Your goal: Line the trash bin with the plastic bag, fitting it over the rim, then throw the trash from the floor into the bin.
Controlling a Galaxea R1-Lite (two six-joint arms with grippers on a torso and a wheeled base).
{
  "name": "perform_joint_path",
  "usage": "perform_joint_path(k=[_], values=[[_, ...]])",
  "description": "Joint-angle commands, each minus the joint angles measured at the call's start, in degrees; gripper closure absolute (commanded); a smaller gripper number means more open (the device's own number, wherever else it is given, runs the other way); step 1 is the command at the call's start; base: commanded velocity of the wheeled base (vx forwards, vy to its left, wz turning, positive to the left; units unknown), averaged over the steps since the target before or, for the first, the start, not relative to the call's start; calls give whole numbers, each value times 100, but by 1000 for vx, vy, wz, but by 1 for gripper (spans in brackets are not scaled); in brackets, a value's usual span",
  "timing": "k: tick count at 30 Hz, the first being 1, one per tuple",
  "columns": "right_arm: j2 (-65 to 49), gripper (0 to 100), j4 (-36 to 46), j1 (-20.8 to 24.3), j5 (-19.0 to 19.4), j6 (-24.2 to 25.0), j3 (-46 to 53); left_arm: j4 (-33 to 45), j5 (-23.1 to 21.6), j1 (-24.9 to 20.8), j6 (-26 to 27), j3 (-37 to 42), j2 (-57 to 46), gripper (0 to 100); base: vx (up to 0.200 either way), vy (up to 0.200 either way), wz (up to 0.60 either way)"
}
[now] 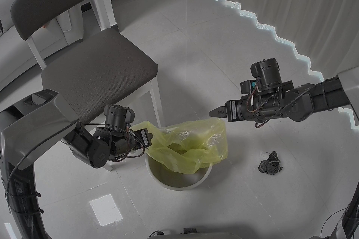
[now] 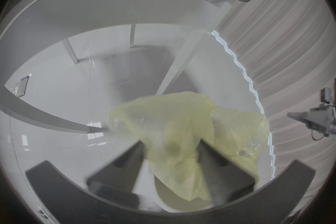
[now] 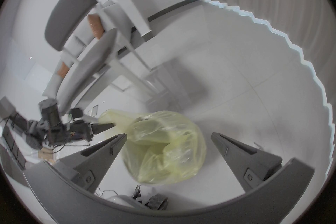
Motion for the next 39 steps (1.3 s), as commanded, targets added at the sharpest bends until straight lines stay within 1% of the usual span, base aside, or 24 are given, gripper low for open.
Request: perform_joint_path(k=[1,5,8,9,10,12,13,15,16,17,19,20,21,24,26,27,28,29,33,34,36,39], values=[[-715,0,-107,515,-18,-232,640,-18,118,88,-7,157,22,0,0,0,0],[-768,0,-415,700,-44,-452,992,8,267,246,55,456,-39,0,0,0,0],[-776,0,-643,709,-53,-478,1168,-45,381,554,187,772,-48,0,0,0,0],[-776,0,-643,709,-53,-478,1168,-45,381,554,187,772,-48,0,0,0,0],[-803,0,-722,691,-53,-478,1264,-115,408,826,371,1010,-136,0,0,0,0],[-987,0,-740,647,-53,-469,1379,-370,381,1125,503,1282,-400,0,0,0,0],[-1031,0,-740,638,-53,-469,1405,-449,373,1178,520,1344,-479,0,0,0,0],[-1260,0,-740,577,-53,-478,1590,-836,302,1415,679,1563,-1024,0,0,0,0],[-1295,0,-749,577,-53,-478,1607,-853,285,1433,705,1581,-1094,0,0,0,0],[-1497,0,-740,568,-53,-469,1704,-862,153,1450,872,1599,-1551,0,0,0,0],[-1655,0,-740,550,-53,-469,1809,-827,-5,1397,1039,1590,-1999,0,0,0,0],[-1655,0,-740,550,-53,-469,1809,-827,-5,1397,1039,1590,-1999,0,0,0,0],[-1778,0,-740,542,-53,-469,1897,-800,-172,1143,1232,1607,-2404,0,0,0,0],[-1981,0,-740,515,-62,-443,2047,-721,-392,492,1663,1730,-2764,0,0,0,0],[-2148,0,-740,480,-71,-434,2170,-704,-462,18,2067,1818,-2782,0,0,0,0],[-2191,0,-740,471,-71,-434,2196,-695,-462,-79,2146,1827,-2764,0,0,0,0],[-2350,0,-722,445,-71,-434,2301,-695,-462,-325,2401,1836,-2676,0,0,0,0],[-2455,0,-705,427,-79,-425,2372,-686,-462,-457,2542,1836,-2553,0,0,0,0],[-2798,0,-687,348,-123,-434,2671,-774,-471,-642,2973,1801,-2017,0,0,0,0],[-2824,0,-687,339,-141,-425,2697,-783,-471,-650,2990,1801,-1982,0,0,0,0],[-2912,0,-687,304,-308,-417,2776,-879,-480,-738,2999,1774,-1736,0,0,0,0],[-2930,0,-678,278,-405,-417,2785,-950,-550,-809,2999,1845,-1639,0,0,0,0]])
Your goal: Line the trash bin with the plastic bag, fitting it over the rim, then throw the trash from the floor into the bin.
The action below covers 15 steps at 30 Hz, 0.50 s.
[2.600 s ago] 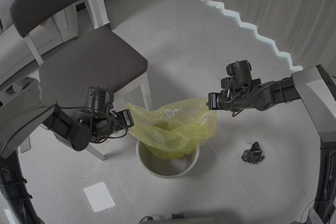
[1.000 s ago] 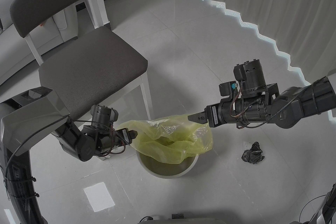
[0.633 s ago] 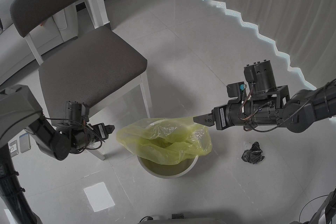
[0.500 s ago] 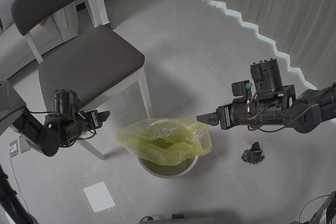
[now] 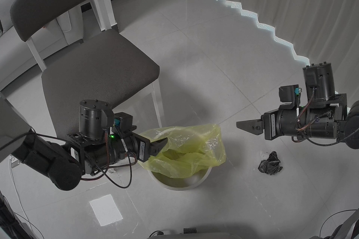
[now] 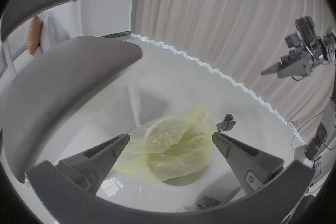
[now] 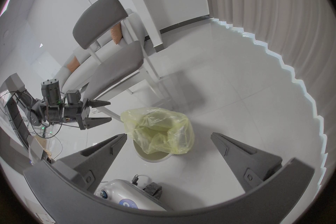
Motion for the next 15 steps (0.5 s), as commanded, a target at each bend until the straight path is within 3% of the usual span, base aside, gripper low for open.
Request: perform_joint_path(k=[1,8,15], values=[[-340,0,3,-65,-60,4,136,-51,-129,-201,43,94,433,0,0,0,0],[-287,0,3,-73,-60,13,145,-262,-217,-315,52,85,1057,0,0,0,0],[-278,0,3,-100,-60,13,153,-781,-191,-746,87,120,1821,0,0,0,0]])
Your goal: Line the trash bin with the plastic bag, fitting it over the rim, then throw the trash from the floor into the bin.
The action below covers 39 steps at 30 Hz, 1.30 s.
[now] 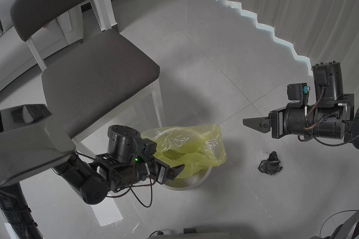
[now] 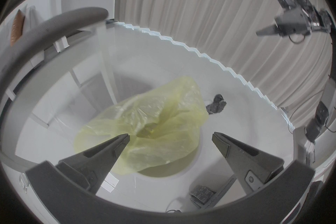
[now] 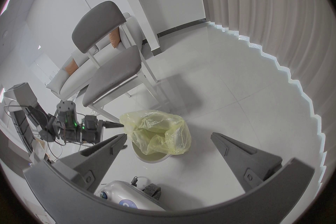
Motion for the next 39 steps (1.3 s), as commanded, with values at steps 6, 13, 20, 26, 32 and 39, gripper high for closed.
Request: perform_joint_path(k=[6,13,20,26,32,39], values=[[43,0,-12,-17,21,11,2,-163,-6,-296,250,-281,1276,0,0,0,0],[78,0,-38,-34,21,72,11,-84,-32,-94,258,-1124,1795,0,0,0,0],[34,0,-47,-96,48,72,134,162,-94,-76,364,-1748,2111,0,0,0,0],[34,0,-56,-166,74,72,195,197,-94,-102,373,-1783,2111,0,0,0,0],[78,0,-65,-228,92,72,169,162,-68,-94,584,-1634,2120,0,0,0,0],[17,0,-65,-228,74,72,187,127,-32,-58,759,-1493,1935,100,0,0,0]])
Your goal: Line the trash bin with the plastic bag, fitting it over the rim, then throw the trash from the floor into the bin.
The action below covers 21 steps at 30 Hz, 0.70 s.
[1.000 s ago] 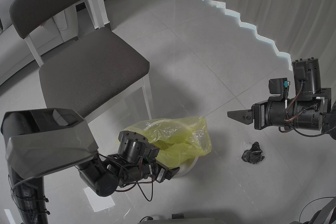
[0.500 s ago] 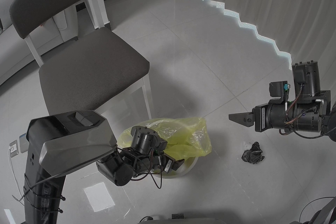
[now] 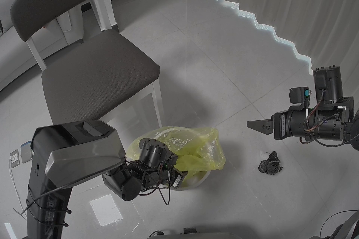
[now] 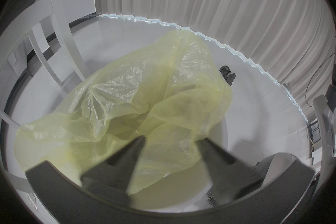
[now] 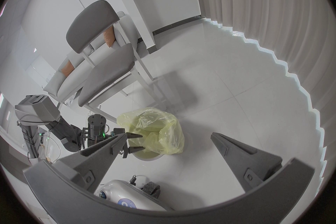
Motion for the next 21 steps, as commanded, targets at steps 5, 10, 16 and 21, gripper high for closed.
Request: perform_joint_path(k=[5,10,16,21], values=[[-41,0,-1,1,-14,-7,6,-12,-3,0,-36,310,-444,100,0,0,0],[-85,0,-1,1,-49,-16,-3,15,-12,0,-194,583,-884,100,0,0,0],[-217,0,16,10,-49,-34,23,112,-74,-44,-335,890,-1394,100,0,0,0],[-270,0,8,37,-49,-16,120,68,-65,-150,-484,908,-1103,100,0,0,0]])
